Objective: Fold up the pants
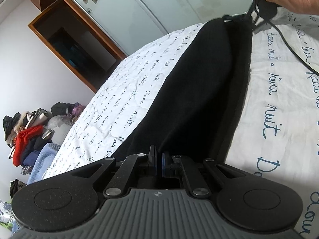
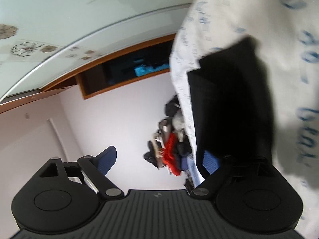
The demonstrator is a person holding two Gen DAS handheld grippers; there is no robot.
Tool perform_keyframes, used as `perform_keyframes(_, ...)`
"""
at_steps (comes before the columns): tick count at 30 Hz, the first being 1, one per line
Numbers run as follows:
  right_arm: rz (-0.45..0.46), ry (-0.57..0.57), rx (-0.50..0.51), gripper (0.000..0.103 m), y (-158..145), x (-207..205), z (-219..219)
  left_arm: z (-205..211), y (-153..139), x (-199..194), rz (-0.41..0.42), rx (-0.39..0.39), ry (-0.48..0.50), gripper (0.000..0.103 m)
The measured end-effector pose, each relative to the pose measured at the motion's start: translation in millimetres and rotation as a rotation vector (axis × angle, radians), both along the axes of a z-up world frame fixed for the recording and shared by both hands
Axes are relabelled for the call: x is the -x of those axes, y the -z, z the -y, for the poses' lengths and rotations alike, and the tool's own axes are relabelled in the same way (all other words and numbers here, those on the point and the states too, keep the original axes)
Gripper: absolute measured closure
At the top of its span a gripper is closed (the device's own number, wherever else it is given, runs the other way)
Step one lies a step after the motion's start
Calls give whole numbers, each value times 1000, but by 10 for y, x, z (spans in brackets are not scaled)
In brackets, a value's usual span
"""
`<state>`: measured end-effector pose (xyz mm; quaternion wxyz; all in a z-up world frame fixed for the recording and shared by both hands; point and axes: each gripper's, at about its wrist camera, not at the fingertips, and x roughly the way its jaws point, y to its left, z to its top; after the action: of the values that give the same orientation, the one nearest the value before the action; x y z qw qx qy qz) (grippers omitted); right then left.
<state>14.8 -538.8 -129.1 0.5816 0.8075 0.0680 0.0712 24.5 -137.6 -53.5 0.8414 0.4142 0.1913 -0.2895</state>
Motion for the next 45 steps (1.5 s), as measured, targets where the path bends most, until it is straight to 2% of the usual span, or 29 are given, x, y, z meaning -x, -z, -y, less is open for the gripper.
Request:
perform_keyframes(2, -35, 3, 13, 12, 47, 12, -45, -9, -9, 4, 1, -1, 0, 94)
perform_keyframes(4, -110, 26, 106, 17, -14, 33, -45, -22, -13, 4, -2, -3, 2, 93)
perform_keyframes(5, -148, 22, 157, 34, -57, 13, -19, -25, -20, 0, -1, -5, 4, 92)
perform_keyframes(7, -213, -19, 250, 59, -160, -12, -8, -11, -5, -33, -2, -7, 4, 92)
perform_keyframes(8, -235, -36, 276, 65, -152, -32, 38, -9, -1, -42, -2, -8, 3, 92)
perform_keyframes(10, -275, -45, 312, 70, -157, -18, 30, 4, 9, -52, -1, -9, 1, 91)
perform_keyframes(13, -333, -20, 326, 71, -128, -6, 57, 7, 15, -52, -2, -9, 4, 91)
perform_keyframes(17, -313, 27, 274, 70, -47, 38, 170, -4, 25, -49, -4, -3, 4, 90)
perform_keyframes(19, -322, 45, 308, 71, -85, 56, 215, 9, 36, -50, -5, -3, 3, 89)
perform_keyframes(22, -369, 31, 397, 95, -154, 23, 252, 29, 40, -50, -12, 2, 4, 88)
perform_keyframes(23, -384, 21, 418, 97, -155, -2, 261, 36, 41, -49, -13, 3, 6, 88)
perform_keyframes(25, -425, -12, 485, 99, -200, -41, 256, 36, 37, -53, -11, 7, 5, 88)
perform_keyframes(28, -420, -13, 566, 100, -319, 10, 259, 10, -3, -70, -16, 24, -6, 87)
perform_keyframes(33, -332, 11, 677, 100, -698, 185, 261, -10, -188, -12, -45, 97, 2, 87)
perform_keyframes(34, -341, -1, 689, 100, -730, 209, 273, 5, -180, 4, -69, 100, 8, 84)
perform_keyframes(36, -415, -23, 711, 100, -629, 250, 329, 59, -47, 31, -136, 72, 37, 84)
perform_keyframes(38, -515, -46, 642, 100, -343, 247, 430, 103, 122, 69, -159, 45, 43, 84)
perform_keyframes(39, -503, -51, 598, 100, -216, 286, 463, 112, 165, 92, -147, 40, 41, 81)
perform_keyframes(40, -482, -47, 594, 100, -180, 311, 469, 116, 170, 109, -138, 40, 40, 82)
perform_keyframes(44, -468, -63, 647, 99, -245, 251, 452, 69, 96, 70, -166, 76, 21, 79)
perform_keyframes(45, -490, -72, 631, 99, -252, 242, 481, 46, 81, 71, -168, 89, 13, 75)
